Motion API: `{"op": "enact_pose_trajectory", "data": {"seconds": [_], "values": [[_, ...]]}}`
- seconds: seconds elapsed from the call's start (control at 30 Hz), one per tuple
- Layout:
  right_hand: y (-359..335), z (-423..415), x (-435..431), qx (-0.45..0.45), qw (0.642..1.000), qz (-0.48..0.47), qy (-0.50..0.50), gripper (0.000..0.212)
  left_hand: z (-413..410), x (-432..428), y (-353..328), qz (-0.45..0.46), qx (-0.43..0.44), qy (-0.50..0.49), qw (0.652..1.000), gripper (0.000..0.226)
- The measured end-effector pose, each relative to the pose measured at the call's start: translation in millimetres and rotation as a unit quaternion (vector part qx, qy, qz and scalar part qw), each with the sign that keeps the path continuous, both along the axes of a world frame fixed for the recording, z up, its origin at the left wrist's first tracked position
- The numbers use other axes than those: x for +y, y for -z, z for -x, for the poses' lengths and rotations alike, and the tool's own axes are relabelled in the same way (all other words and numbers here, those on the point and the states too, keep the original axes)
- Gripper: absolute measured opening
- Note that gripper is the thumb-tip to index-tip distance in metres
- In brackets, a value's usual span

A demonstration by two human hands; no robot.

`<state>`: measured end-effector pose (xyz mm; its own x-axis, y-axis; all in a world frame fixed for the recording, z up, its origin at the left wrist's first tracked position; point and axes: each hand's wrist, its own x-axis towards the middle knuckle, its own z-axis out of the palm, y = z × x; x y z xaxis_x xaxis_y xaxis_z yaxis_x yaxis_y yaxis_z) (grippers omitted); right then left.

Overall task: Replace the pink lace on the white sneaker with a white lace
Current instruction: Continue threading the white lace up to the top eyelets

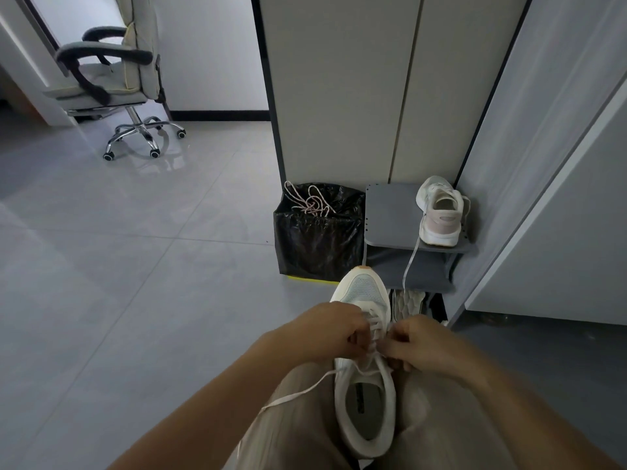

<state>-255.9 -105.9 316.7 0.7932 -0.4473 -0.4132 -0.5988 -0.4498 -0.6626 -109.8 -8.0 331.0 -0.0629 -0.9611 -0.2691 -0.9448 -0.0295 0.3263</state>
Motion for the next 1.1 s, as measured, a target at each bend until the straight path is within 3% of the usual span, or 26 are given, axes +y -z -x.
{"op": "enact_pose_trajectory", "data": {"seconds": [0.13, 0.2, 0.27, 0.37, 0.5, 0.7, 0.83, 0.9, 0.97, 1.03, 1.1], "values": [[-4.9, 1.3, -4.7, 0.017, 0.998, -0.058, -0.006, 0.019, 5.6, -0.9, 0.6, 0.054, -0.133, 0.046, 0.989, 0.015], [-5.4, 1.8, -5.2, 0.02, 0.998, -0.065, 0.003, 0.02, 5.6, 4.9, 5.0, 0.149, -0.169, 0.099, 0.969, 0.009], [-4.1, 0.5, -3.5, 0.025, 0.998, -0.051, 0.002, 0.021, 2.0, 12.0, 18.3, 0.241, -0.132, 0.138, 0.952, 0.026], [-4.5, -2.7, -0.3, 0.032, 0.999, -0.042, -0.006, 0.015, -3.3, 18.9, 30.9, 0.3, -0.086, 0.148, 0.939, 0.026], [-5.1, 0.3, 6.8, 0.015, 1.0, 0.026, -0.006, 0.012, -9.8, 24.9, 37.3, 0.302, -0.055, 0.153, 0.939, 0.013], [9.4, 19.6, 17.7, -0.06, 0.993, 0.068, 0.079, 0.015, -6.4, 44.2, 60.5, 0.322, -0.063, 0.117, 0.937, 0.024], [19.5, 26.3, 23.3, -0.085, 0.986, 0.099, 0.101, 0.015, 6.4, 57.8, 65.9, 0.339, -0.012, -0.008, 0.941, 0.028], [20.3, 28.1, 24.1, -0.102, 0.985, 0.091, 0.105, 0.018, 12.7, 67.5, 71.2, 0.32, 0.105, -0.131, 0.932, 0.027], [18.6, 28.4, 19.8, -0.115, 0.986, 0.035, 0.118, 0.014, 15.0, 73.8, 75.7, 0.301, 0.2, -0.246, 0.899, 0.024], [13.4, 28.2, 14.5, -0.121, 0.983, -0.016, 0.137, 0.011, 13.9, 72.8, 77.1, 0.312, 0.225, -0.296, 0.874, 0.021], [11.8, 26.4, 10.8, -0.093, 0.987, -0.012, 0.128, 0.014, 12.0, 69.1, 75.8, 0.311, 0.207, -0.294, 0.88, 0.023]]}}
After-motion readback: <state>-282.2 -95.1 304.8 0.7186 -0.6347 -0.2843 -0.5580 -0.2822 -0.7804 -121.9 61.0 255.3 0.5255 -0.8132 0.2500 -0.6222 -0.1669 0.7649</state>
